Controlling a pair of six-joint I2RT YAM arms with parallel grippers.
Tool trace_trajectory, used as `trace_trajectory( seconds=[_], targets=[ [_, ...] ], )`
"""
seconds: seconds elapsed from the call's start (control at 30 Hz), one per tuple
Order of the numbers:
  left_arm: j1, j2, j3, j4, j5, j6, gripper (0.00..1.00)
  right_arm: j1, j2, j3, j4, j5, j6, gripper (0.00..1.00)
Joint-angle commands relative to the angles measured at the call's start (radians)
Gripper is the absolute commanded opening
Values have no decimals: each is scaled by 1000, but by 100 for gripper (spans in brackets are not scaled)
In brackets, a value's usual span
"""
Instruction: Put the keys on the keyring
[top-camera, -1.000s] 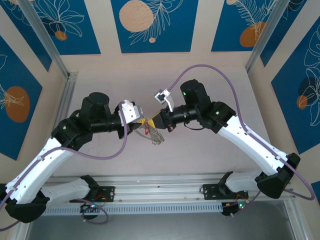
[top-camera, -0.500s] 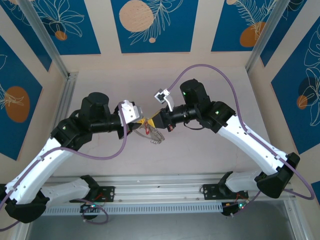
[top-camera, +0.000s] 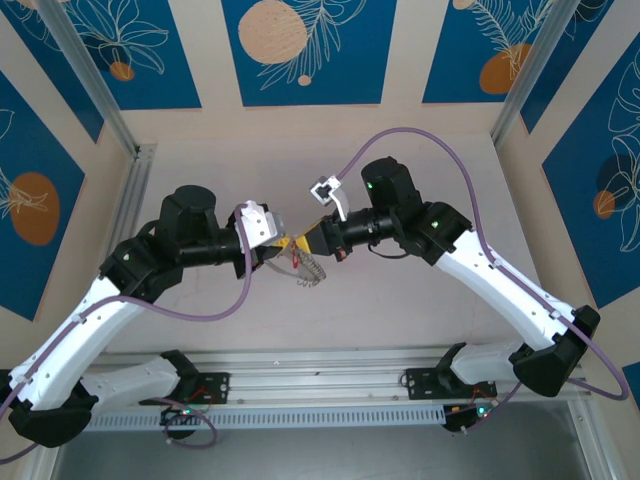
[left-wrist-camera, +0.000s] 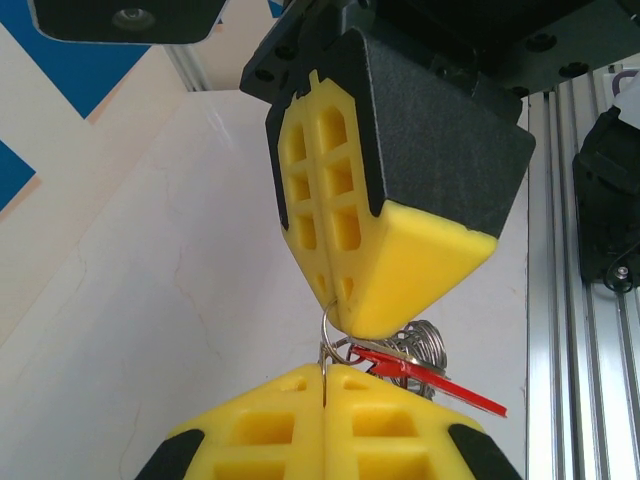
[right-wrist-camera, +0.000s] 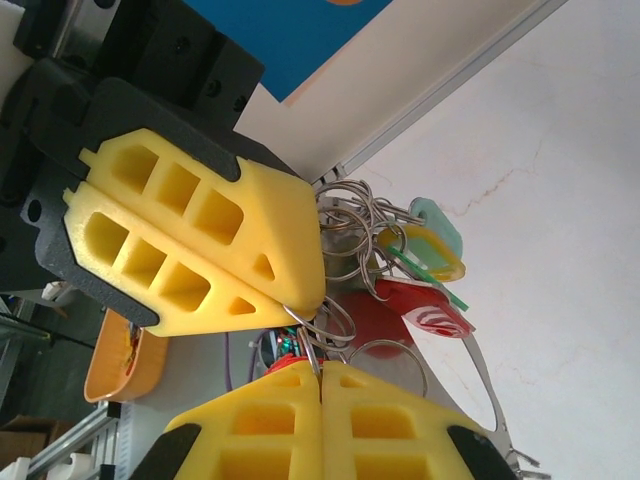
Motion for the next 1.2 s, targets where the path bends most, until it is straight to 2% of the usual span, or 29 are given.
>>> trace_trajectory(
  seconds=[0.0,0.73,0.87,1.17],
  targets=[
    [-10,-30,9,14,59,24,0,-18,12,25,12,11,36,0],
    [-11,-24,9,16,78,20,0,-8,42,64,-39,58,29,0],
    [-10,-21,10,18,82,15,0,34,58,106,-99,163,-7,0],
    [-10,-25,9,21,83,7,0,79,73,131,-148,277,-20,0]
  ],
)
